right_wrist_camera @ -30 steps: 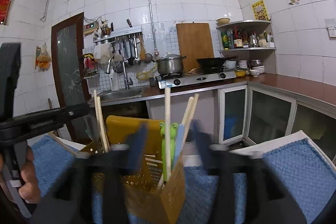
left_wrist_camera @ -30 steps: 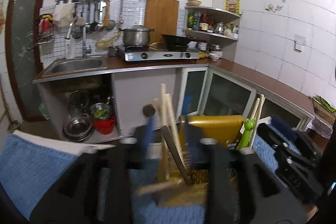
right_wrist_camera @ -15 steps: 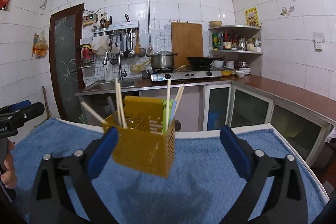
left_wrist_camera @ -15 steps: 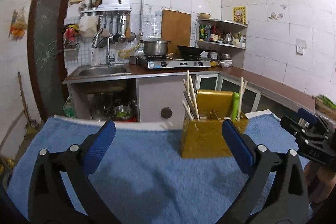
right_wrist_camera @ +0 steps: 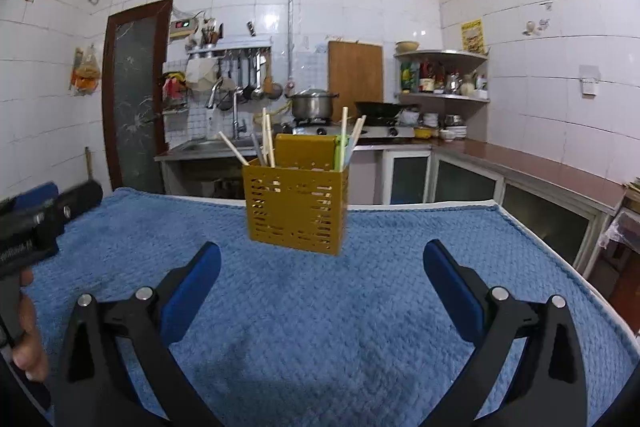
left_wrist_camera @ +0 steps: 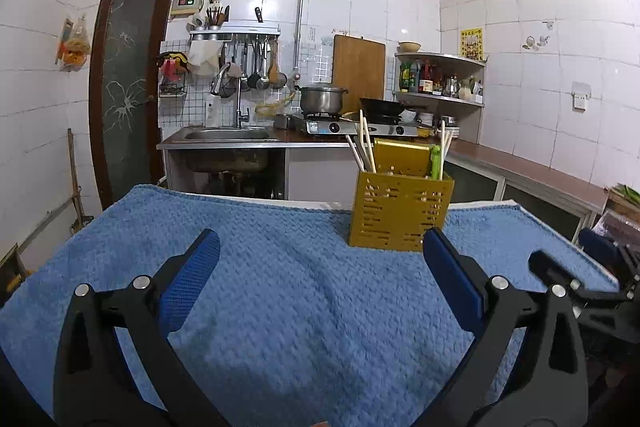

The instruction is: Organize utensils

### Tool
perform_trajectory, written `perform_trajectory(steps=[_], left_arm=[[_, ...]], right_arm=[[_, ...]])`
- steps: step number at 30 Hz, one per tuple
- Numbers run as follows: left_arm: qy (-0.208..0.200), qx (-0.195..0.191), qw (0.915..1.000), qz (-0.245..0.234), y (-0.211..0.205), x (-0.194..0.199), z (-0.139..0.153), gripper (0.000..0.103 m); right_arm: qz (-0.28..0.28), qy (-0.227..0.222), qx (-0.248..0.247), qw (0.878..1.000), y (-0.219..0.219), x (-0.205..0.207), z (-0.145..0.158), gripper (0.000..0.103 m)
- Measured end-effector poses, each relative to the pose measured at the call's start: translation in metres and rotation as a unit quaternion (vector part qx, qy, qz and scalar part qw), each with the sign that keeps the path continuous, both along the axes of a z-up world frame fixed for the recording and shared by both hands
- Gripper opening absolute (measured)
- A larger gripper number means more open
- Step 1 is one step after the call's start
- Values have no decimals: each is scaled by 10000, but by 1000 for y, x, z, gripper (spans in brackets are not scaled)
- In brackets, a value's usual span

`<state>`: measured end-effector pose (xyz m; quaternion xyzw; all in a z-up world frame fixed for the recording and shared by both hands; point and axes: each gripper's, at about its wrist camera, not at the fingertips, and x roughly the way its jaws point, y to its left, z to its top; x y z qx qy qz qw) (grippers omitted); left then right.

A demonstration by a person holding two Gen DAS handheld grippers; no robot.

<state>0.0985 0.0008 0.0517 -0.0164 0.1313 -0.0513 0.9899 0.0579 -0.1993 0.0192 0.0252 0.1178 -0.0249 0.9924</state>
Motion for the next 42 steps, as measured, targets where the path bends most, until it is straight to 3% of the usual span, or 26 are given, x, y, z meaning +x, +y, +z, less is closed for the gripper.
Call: perform_trajectory(steps=[5, 11, 21, 42], left_arm=[[189, 213, 9995, 99, -6, 7, -24, 98], [-5, 451, 9987, 218, -9, 5, -37, 98], [278, 360, 9987, 238, -5, 13, -42, 98], [238, 389, 9988, 170, -7, 9, -43, 98]], right_arm=[[-158, 148, 17, 9998, -8, 2, -18, 99], [-189, 157, 46, 9997, -10, 6, -21, 99], [-262, 157, 6, 9995, -9, 6, -25, 99], [-292, 131, -42, 9995, -8, 4, -25, 99]])
